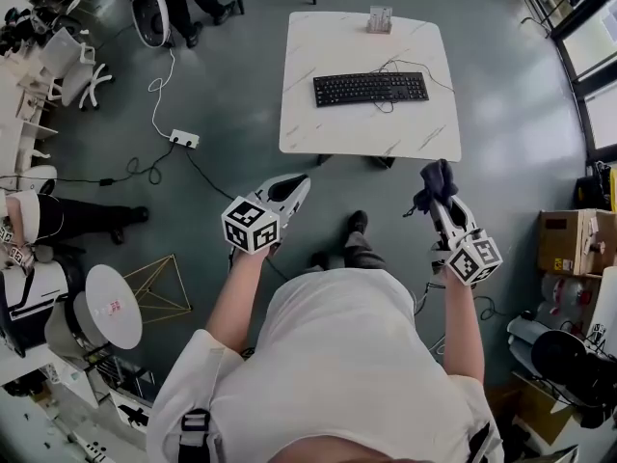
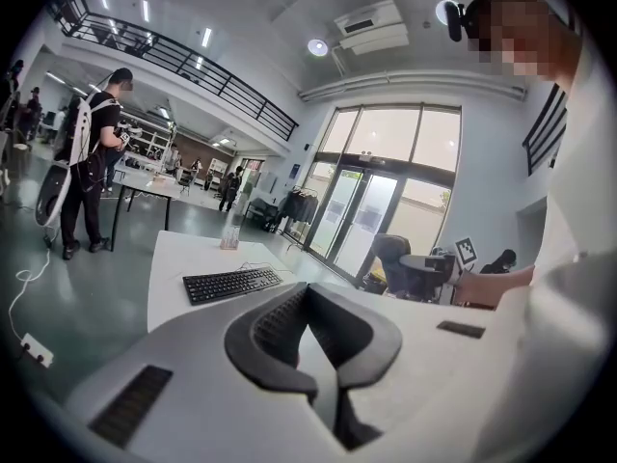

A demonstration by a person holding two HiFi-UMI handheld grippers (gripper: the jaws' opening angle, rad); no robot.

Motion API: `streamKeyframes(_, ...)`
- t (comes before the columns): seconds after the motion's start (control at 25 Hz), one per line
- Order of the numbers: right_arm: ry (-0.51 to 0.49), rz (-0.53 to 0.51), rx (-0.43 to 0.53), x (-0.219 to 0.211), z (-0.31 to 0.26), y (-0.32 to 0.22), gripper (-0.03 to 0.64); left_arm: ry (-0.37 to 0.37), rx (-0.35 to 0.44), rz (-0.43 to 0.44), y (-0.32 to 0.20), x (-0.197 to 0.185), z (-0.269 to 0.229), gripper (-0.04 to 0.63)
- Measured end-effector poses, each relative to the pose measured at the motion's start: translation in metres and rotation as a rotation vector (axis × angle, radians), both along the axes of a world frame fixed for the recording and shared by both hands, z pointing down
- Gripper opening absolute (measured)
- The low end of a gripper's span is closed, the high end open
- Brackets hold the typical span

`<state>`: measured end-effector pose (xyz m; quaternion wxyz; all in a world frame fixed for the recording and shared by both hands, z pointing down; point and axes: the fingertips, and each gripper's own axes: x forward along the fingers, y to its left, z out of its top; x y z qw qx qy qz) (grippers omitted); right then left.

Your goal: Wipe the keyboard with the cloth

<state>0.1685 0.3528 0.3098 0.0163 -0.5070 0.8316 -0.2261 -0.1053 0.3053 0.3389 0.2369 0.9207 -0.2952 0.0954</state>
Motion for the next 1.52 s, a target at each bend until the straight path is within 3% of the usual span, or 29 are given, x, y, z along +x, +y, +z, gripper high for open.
streamKeyframes(0.28,-0.004,-0.042,-0.01,0.017,0.008,-0.054,0.103,-0.015,-0.007,-0.032,-0.042,0.022,0.005,0.008)
streamKeyframes(0.64,-0.006,-0.104,-0.008,0.049,0.015,-0.116,0.103,-0.028,0.042,-0.107,-0.091,0.048,0.003,0.008)
streamKeyframes(1.08,-0.008,-0.165,-0.051,0.07,0.036,-0.158,0.103,-0.045,0.042,-0.156,-0.125,0.075,0.011,0.008)
streamKeyframes(1.52,-0.009,-0.168,-0.1,0.057,0.051,-0.186,0.103,-0.07,0.022,-0.144,-0.154,0.065,0.023,0.008)
